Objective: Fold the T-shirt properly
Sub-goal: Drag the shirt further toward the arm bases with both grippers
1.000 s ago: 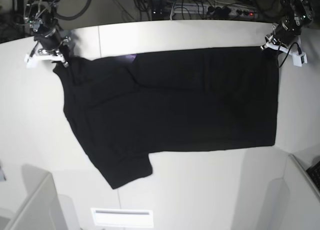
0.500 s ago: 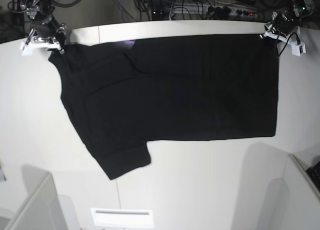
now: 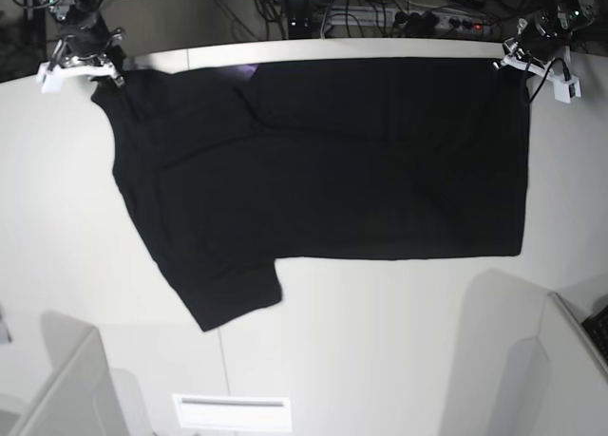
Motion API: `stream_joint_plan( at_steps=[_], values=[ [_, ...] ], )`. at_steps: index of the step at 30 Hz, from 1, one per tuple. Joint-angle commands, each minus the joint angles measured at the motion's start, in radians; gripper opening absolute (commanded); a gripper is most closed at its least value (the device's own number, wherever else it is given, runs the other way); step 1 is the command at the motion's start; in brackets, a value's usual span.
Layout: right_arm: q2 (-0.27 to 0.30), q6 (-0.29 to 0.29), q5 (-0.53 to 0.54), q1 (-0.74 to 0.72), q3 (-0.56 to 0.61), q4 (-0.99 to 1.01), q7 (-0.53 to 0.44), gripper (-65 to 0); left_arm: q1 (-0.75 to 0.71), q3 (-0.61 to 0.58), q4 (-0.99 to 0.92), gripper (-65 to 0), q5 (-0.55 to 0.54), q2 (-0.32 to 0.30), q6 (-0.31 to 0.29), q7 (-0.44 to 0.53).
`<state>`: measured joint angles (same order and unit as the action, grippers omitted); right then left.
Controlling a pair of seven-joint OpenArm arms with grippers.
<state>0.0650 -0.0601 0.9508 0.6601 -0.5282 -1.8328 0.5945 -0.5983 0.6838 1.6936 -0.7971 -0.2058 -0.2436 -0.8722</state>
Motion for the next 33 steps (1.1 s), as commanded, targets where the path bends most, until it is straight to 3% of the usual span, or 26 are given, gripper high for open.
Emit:
stream_joint_plan(
  at_steps=[1,21,24,25,27,31,33],
  values=[
    [0.008,0.009,0.012,0.013,-0.005,-0.020,-0.014,-65.0,-0.008,0.007,0.015,-65.0,-0.009,-0.016,-0.007,0.012],
    [0.008,0.006,0.012,0.033,-0.008,-0.020,-0.014,-65.0,-0.012,0.023,0.015,-65.0,-0.006,-0.016,-0.007,0.012],
    [0.008,0.006,0.012,0.033,-0.008,-0.020,-0.014,-45.5,-0.012,0.103,0.015,-64.3,-0.006,-0.010,-0.007,0.009],
    [0.008,0.006,0.012,0.033,-0.010,-0.020,-0.014,-39.2,-0.012,0.123,0.015,-57.3,-0.006,-0.010,-0.007,0.009],
    [0.006,0.006,0.012,0.033,-0.010,-0.020,-0.017,-33.6,-0.012,0.156,0.015,-42.1,-0.008,-0.010,-0.007,0.009],
    [0.006,0.006,0.012,0.030,-0.010,-0.020,-0.018,-33.9,-0.010,0.184,0.016,-14.8,-0.009,-0.013,-0.007,0.009],
    [0.006,0.006,0.012,0.028,-0.010,-0.020,-0.018,-33.9,-0.008,0.181,0.016,-8.7,-0.012,-0.013,-0.007,0.009]
  ],
)
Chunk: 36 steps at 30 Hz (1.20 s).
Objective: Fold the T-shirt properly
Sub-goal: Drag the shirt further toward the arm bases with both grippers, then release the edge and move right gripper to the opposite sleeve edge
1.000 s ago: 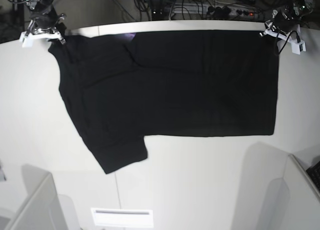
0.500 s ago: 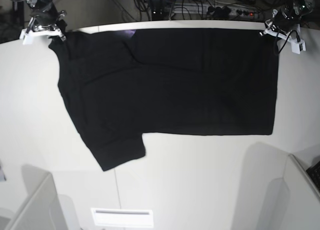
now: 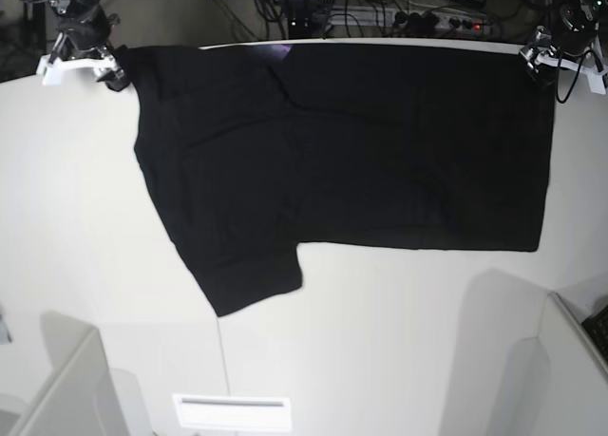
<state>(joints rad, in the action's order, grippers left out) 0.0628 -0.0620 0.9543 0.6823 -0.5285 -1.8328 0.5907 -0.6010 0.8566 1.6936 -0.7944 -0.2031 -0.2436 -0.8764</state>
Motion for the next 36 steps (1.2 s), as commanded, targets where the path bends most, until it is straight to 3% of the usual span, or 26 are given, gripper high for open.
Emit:
stream_joint_plan(
  at_steps=[1,6,11,14,18,20,23,26,30,31,33,36],
  values=[
    [0.009,0.008,0.009,0.006,-0.009,-0.020,-0.015,-33.9,-0.004,0.008,0.016,-7.7,-0.015,-0.014,-0.007,0.013],
    [0.010,0.008,0.007,-0.019,-0.009,-0.021,-0.016,-33.9,-0.003,0.016,0.032,-7.9,-0.015,-0.012,-0.007,0.013],
    [0.021,0.008,0.004,-0.091,-0.008,-0.021,-0.010,-33.9,-0.006,0.143,0.119,-7.9,-0.016,0.006,-0.007,0.013],
    [0.052,0.008,0.002,-0.167,0.003,-0.018,-0.010,-34.7,0.002,0.234,0.191,-7.9,-0.016,0.024,-0.007,0.013],
    [0.091,0.008,0.002,-0.324,0.031,0.026,0.047,-34.7,0.020,0.263,0.248,-8.1,-0.016,0.023,-0.010,0.013],
    [0.114,0.008,0.002,-0.407,0.054,0.069,0.093,-34.7,0.025,0.260,0.251,-8.1,-0.016,0.021,-0.036,0.013],
    [0.131,0.008,-0.010,-0.530,0.098,0.155,0.128,-35.3,0.059,0.261,0.253,-9.5,-0.010,0.021,-0.121,0.013],
    [0.139,0.008,-0.087,-0.645,0.170,0.229,0.130,-35.6,0.074,0.266,0.253,-25.2,-0.009,0.021,-0.178,0.013],
    [0.136,0.009,-0.225,-0.789,0.265,0.338,0.130,-35.0,0.094,0.261,0.251,-60.9,-0.009,0.020,-0.179,0.013],
    [0.134,0.012,-0.249,-0.830,0.285,0.381,0.130,-35.0,0.099,0.263,0.250,-65.0,-0.007,0.020,-0.179,0.013],
    [0.134,0.014,-0.275,-0.898,0.319,0.462,0.127,-34.8,0.099,0.263,0.250,-65.0,-0.007,0.020,-0.179,0.013],
    [0.139,0.015,-0.275,-1.001,0.371,0.601,0.124,-29.4,0.095,0.264,0.248,-65.0,-0.007,0.020,-0.179,0.013]
  ],
)
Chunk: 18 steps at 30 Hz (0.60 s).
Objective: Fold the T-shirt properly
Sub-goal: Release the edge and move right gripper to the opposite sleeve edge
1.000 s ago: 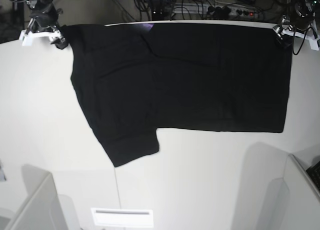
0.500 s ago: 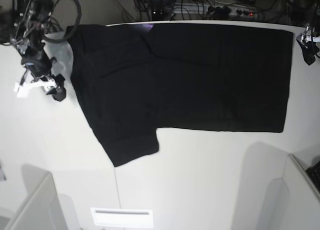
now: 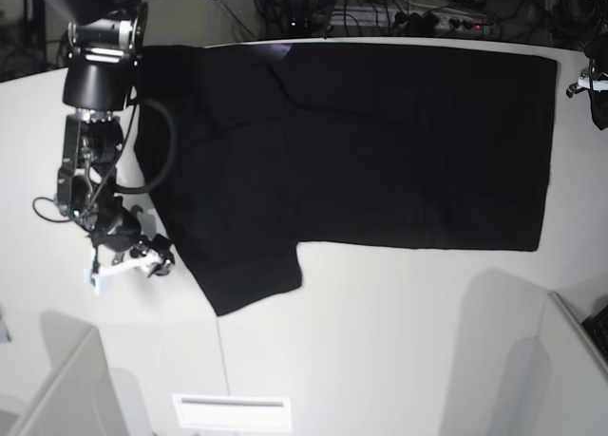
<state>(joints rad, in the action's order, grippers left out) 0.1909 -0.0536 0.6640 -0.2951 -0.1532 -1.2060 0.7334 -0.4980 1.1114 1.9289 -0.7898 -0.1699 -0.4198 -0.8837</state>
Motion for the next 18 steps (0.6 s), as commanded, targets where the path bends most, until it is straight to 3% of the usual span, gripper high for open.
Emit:
stream_joint_plan(
  at_steps=[1,5,11,13,16,18],
  values=[
    [0.011,0.007,0.012,-0.060,0.014,0.022,-0.021,-27.3,-0.009,0.011,0.013,-65.0,-0.012,-0.013,-0.004,0.021],
    [0.011,0.014,0.012,-0.174,0.091,0.185,-0.033,-23.7,-0.011,0.014,0.013,-65.0,-0.012,-0.013,-0.004,0.021],
    [0.012,0.146,0.012,-0.323,0.231,0.499,-0.137,-24.5,-0.012,0.014,0.013,-65.0,-0.012,-0.013,-0.004,0.021],
    [0.012,0.165,0.010,-0.358,0.271,0.581,-0.146,-24.5,-0.012,0.014,0.013,-65.0,-0.012,-0.015,-0.004,0.021],
    [0.012,0.174,0.010,-0.372,0.343,0.602,-0.137,-24.6,-0.012,0.014,0.013,-65.0,-0.012,-0.015,-0.004,0.021],
    [0.012,0.174,0.012,-0.362,0.376,0.578,-0.130,-24.6,-0.012,0.014,0.011,-60.1,-0.012,-0.015,-0.004,0.021]
  ],
)
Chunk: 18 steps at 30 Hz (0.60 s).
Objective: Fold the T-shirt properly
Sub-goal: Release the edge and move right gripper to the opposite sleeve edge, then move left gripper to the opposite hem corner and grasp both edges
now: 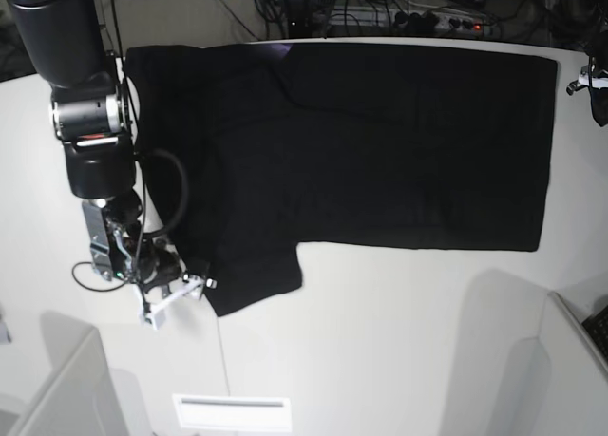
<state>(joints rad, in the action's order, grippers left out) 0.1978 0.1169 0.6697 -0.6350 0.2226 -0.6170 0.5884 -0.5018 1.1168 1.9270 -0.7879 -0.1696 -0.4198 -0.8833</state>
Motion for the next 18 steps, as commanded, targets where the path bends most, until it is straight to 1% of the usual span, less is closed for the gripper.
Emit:
stream_joint_plan(
  at_steps=[1,5,7,10,12,13,16,17,18],
  values=[
    [0.006,0.004,0.006,-0.013,0.010,-0.020,0.021,-24.8,-0.007,0.009,0.013,-57.1,-0.014,-0.015,-0.004,0.020],
    [-0.002,0.004,0.006,0.016,0.019,-0.077,0.025,-25.7,0.002,0.009,0.012,-40.8,-0.014,-0.015,-0.003,0.020],
    [-0.002,0.004,0.006,0.016,0.019,-0.077,0.020,-30.3,0.004,0.001,-0.001,-31.8,-0.014,-0.021,-0.003,0.020],
    [0.001,0.004,0.006,0.016,0.024,-0.077,0.018,-39.3,0.013,-0.010,-0.027,-21.7,-0.014,-0.054,-0.003,0.020],
    [0.004,0.004,0.006,0.016,0.024,-0.077,0.018,-45.8,0.036,-0.031,-0.057,-17.4,-0.006,-0.080,-0.001,0.020],
    [0.004,0.004,0.005,0.016,0.024,-0.076,0.018,-49.5,0.050,-0.043,-0.077,-16.5,0.018,-0.098,-0.001,0.019],
    [0.004,0.004,0.005,0.014,0.024,-0.076,0.018,-62.7,0.134,-0.111,-0.137,-16.1,0.129,-0.132,-0.001,0.019],
    [0.004,0.004,0.005,0.014,0.018,-0.076,0.018,-65.0,0.165,-0.132,-0.157,-16.1,0.175,-0.137,-0.001,0.019],
    [0.004,0.004,0.005,0.014,0.018,-0.076,0.018,-65.0,0.203,-0.154,-0.182,-16.1,0.224,-0.137,-0.001,0.019]
  ],
)
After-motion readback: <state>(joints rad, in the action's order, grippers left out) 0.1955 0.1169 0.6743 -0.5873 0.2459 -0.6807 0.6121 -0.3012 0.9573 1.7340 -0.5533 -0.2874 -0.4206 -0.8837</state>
